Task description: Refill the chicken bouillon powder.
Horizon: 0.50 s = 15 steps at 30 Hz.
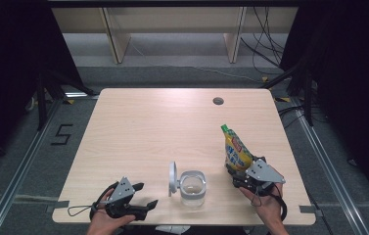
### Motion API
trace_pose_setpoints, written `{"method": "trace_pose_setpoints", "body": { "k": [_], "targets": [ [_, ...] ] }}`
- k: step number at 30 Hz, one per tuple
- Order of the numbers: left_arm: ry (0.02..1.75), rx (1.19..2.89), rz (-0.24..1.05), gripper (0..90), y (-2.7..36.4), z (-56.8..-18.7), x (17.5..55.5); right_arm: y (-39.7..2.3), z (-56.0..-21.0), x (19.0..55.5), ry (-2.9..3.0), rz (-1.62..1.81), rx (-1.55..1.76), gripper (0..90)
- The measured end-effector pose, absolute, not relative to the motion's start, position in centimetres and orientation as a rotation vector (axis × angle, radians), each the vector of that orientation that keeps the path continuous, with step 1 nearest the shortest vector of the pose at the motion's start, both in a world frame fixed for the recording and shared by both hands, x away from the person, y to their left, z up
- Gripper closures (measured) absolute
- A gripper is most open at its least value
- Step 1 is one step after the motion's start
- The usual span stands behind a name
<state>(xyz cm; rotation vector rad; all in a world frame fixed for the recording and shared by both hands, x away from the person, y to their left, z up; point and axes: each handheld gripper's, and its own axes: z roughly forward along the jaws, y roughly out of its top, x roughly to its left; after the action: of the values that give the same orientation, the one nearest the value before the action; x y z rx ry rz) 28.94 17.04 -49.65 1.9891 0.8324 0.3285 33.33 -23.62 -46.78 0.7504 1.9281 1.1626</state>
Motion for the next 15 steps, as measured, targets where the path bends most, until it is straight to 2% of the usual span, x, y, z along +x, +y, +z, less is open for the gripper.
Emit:
{"method": "trace_pose_setpoints", "body": {
  "k": [3, 15],
  "targets": [
    [0.85, 1.975, 0.327, 17.6, 17.0, -49.7, 29.0, -23.5, -46.4, 32.8, 1.935, 1.139, 0.708, 30.5],
    [0.849, 1.976, 0.344, 17.2, 17.0, -49.5, 28.8, -21.8, -45.2, 29.0, 2.008, 0.985, 0.457, 30.6]
  ]
}}
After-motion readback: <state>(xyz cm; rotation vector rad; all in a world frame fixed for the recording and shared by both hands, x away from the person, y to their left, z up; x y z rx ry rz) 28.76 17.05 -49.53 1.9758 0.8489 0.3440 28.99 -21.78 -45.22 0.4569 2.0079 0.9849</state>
